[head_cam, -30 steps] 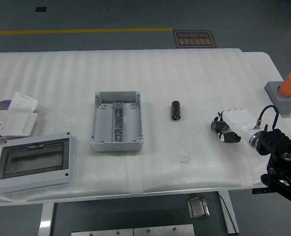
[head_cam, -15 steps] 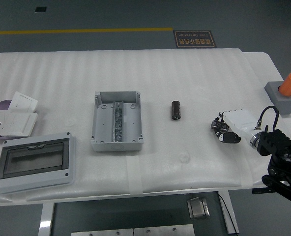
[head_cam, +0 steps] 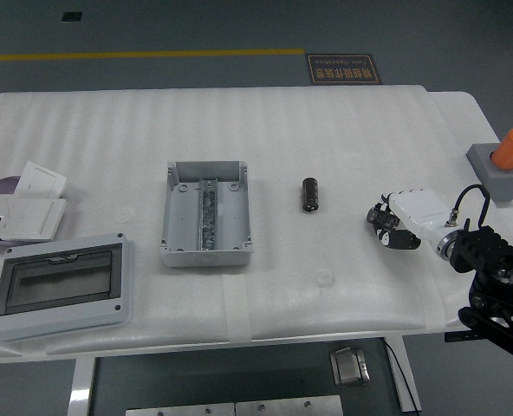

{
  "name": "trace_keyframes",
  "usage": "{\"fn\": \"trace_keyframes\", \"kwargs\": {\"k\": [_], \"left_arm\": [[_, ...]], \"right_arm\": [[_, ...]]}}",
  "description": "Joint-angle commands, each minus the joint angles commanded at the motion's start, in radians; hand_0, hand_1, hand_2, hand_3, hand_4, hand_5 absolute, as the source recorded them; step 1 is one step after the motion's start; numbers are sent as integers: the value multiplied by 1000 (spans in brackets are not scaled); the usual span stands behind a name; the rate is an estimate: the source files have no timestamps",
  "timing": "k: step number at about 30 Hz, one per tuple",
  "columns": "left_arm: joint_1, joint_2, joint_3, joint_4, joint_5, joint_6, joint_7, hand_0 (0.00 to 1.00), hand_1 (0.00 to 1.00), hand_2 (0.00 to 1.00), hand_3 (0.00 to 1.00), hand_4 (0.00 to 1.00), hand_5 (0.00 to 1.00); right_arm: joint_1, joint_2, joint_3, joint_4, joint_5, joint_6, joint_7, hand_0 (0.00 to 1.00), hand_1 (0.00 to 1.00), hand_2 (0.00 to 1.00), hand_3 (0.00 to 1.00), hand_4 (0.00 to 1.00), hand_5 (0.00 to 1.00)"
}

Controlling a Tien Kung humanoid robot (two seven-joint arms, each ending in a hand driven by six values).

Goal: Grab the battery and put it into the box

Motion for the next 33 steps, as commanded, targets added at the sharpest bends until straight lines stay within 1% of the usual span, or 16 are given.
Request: {"fn": "trace_keyframes", "kwargs": {"k": [4,5,6,10,11,12,16,17,22,23,26,29,33], "left_arm": [[2,-1,-33,0,32,0,7,647,648,527,569,625,430],[2,-1,-43,0,41,0,8,647,648,528,570,625,430],[2,-1,-46,0,44,0,9,647,648,528,570,625,430],[2,-1,-46,0,44,1,7,647,648,528,570,625,430],[1,-1,-46,0,45,1,7,647,648,531,571,627,433],[2,-1,-41,0,40,1,6,647,648,531,571,627,433],[3,-1,-58,0,58,1,10,647,648,531,571,627,433],[3,-1,-68,0,68,1,12,647,648,536,572,632,438],[4,1,-93,0,95,0,19,647,648,536,572,632,438],[4,1,-98,0,99,0,20,646,647,537,574,640,445],[5,1,-112,0,114,-1,24,646,647,537,574,640,445],[7,2,-122,0,126,-3,29,646,647,539,574,640,448],[11,5,-135,0,140,-5,35,646,647,539,574,640,448]], "right_arm": [[13,18,21,49,23,-9,-4,481,582,599,681,220,227],[17,26,25,61,30,-13,-4,475,578,599,679,267,270],[22,36,29,72,39,-18,-3,475,578,599,679,267,270],[40,84,35,89,70,-35,3,475,578,599,679,267,270],[44,95,35,90,75,-38,4,476,576,598,678,288,290],[50,109,32,92,81,-41,4,476,576,598,678,288,290],[83,159,11,106,100,-51,5,476,576,598,678,288,290],[95,174,5,112,103,-53,5,472,579,602,682,250,242],[146,245,-25,136,117,-65,4,472,579,602,682,250,242],[155,260,-31,138,120,-67,5,476,577,597,684,266,242],[171,305,-48,131,132,-75,7,476,577,597,684,266,242],[176,345,-60,113,154,-63,3,475,576,598,684,277,243],[175,376,-79,81,177,-62,4,475,576,598,684,277,243]]}}
